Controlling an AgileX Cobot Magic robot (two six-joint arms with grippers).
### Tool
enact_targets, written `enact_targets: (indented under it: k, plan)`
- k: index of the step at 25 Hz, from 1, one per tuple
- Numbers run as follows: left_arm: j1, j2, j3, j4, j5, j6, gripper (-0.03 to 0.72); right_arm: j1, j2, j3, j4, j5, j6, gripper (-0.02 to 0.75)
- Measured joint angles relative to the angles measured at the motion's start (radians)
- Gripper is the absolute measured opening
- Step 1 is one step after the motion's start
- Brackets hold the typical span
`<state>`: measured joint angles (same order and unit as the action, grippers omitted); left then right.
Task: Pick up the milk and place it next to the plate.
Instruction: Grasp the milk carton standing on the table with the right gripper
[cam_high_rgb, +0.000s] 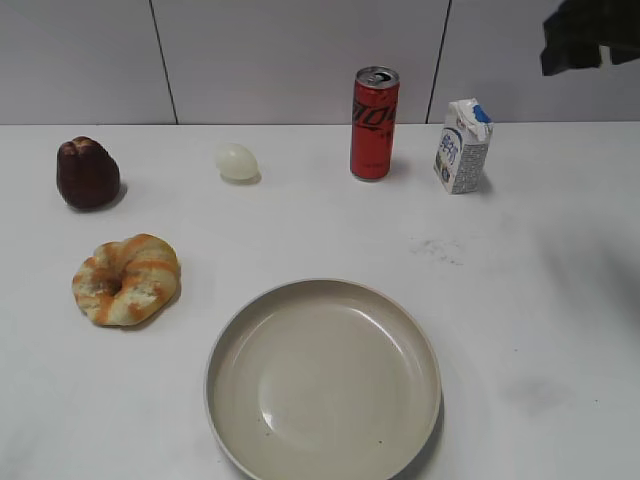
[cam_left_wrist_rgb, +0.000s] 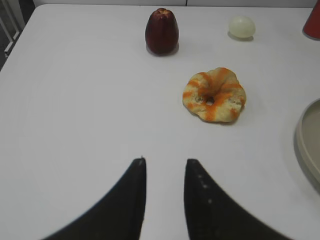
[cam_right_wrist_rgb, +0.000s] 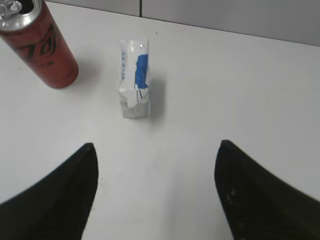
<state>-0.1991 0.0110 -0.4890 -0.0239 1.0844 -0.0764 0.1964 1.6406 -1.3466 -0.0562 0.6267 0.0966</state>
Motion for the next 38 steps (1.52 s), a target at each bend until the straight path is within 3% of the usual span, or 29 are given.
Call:
enact_targets:
  k: [6, 13, 25, 32, 38]
  plan:
    - [0.000, 0.000, 0.000, 0.000, 0.000, 0.000, 0.209, 0.000, 0.317, -0.386, 0.125, 0.162, -0.051, 0.552]
    - [0.000, 0.000, 0.000, 0.000, 0.000, 0.000, 0.209, 0.000, 0.579, -0.644, 0.135, 0.246, -0.082, 0.552]
    - [0.000, 0.000, 0.000, 0.000, 0.000, 0.000, 0.209, 0.000, 0.760, -0.680, 0.137, 0.203, -0.097, 0.538]
    - [0.000, 0.000, 0.000, 0.000, 0.000, 0.000, 0.209, 0.000, 0.758, -0.682, 0.129, 0.203, -0.097, 0.330]
    - [0.000, 0.000, 0.000, 0.000, 0.000, 0.000, 0.209, 0.000, 0.662, -0.678, 0.110, 0.282, -0.097, 0.301]
